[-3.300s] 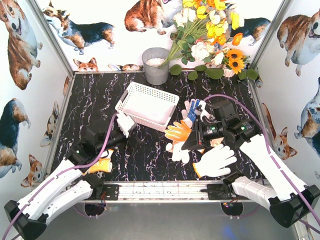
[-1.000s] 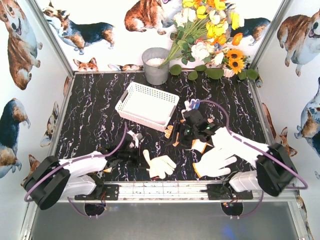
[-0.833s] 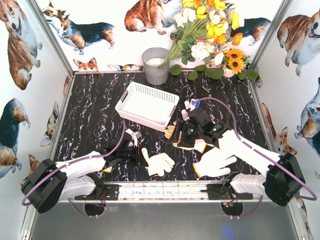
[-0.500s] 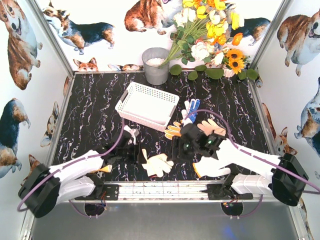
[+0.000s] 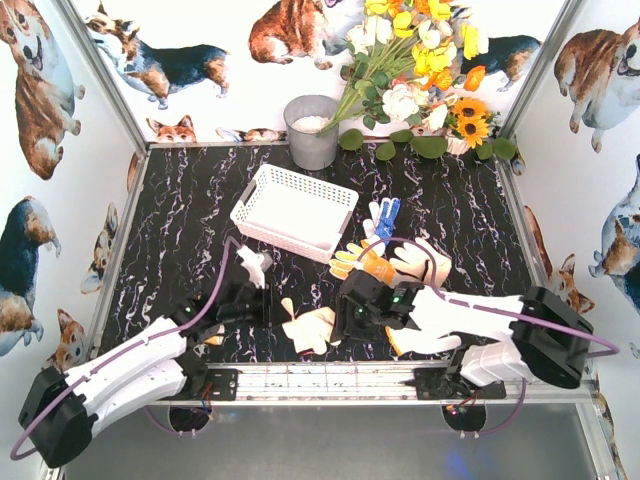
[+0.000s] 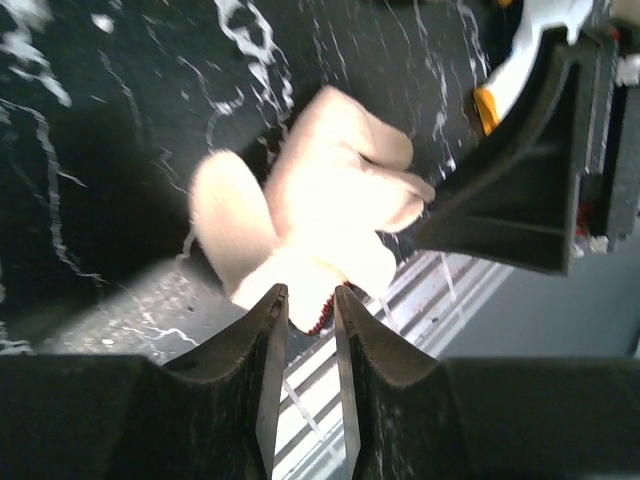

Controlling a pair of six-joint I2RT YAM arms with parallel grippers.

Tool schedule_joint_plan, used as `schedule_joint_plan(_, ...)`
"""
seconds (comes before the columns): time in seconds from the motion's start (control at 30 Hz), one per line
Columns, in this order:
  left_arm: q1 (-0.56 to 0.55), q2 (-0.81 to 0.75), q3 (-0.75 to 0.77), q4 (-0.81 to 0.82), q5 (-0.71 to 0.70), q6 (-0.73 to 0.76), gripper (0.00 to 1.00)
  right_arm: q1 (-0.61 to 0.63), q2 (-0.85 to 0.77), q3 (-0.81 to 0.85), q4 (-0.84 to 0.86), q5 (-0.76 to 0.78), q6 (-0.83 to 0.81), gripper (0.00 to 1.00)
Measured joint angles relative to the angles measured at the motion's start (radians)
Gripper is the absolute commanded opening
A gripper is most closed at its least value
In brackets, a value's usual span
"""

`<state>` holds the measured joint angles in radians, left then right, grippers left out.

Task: Put the gloves into the storage basket
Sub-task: Place the glove at the center of the board, then adjust the glove at the center of the board.

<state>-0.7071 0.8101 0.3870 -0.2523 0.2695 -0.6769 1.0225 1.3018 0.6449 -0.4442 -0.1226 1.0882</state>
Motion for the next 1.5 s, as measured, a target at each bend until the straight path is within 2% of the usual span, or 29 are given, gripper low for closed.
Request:
schedule_joint_plan(0.17,-0.056,0.032,-0.039,0.072,0.048,-0.045,0.16,0.013,0.051,-0.001,0.057,0.001,0.017,0.4)
schedule_joint_plan(0.3,-0.062,0.091,-0.039,0.127,0.068,-0.053,0.15,0.016,0.067,-0.001,0.09,0.002,0.021,0.23)
schedule_joint_plan(0.43,-0.064,0.143,-0.039,0.153,0.066,-0.048,0.13,0.018,0.072,-0.001,0.107,0.006,0.03,0.01)
schedule_joint_plan(0.47,-0.064,0.152,-0.039,0.156,0.064,-0.047,0.14,0.018,0.072,-0.001,0.109,0.008,0.033,0.0)
schedule_joint_plan(0.6,-0.066,0.158,-0.04,0.151,0.05,-0.037,0.22,0.018,0.053,-0.001,0.108,0.013,0.043,0.0)
schedule_joint_plan(0.7,-0.066,0.122,-0.04,0.132,0.021,-0.026,0.34,0.018,0.003,0.0,0.109,0.019,0.045,0.0)
schedule_joint_plan(0.8,-0.066,0.043,-0.04,0.089,-0.027,-0.017,0.46,0.018,-0.033,0.019,0.105,0.031,0.044,0.0)
schedule_joint_plan(0.97,-0.066,-0.13,-0.032,0.01,-0.14,-0.01,0.59,0.018,-0.022,0.115,0.103,0.077,0.027,0.0)
schedule_joint_plan(1.23,-0.066,-0.247,0.01,-0.068,-0.261,0.009,0.61,0.018,0.199,0.355,0.134,0.225,-0.045,0.01)
schedule_joint_plan(1.3,-0.066,-0.252,0.011,-0.082,-0.271,0.013,0.61,0.018,0.262,0.394,0.151,0.27,-0.067,0.05)
schedule_joint_plan(1.43,-0.066,-0.229,0.011,-0.09,-0.273,0.013,0.61,-0.001,0.373,0.462,0.163,0.296,-0.106,0.34)
schedule_joint_plan(1.5,-0.066,-0.212,0.011,-0.09,-0.267,0.012,0.61,-0.018,0.406,0.498,0.159,0.279,-0.13,0.44)
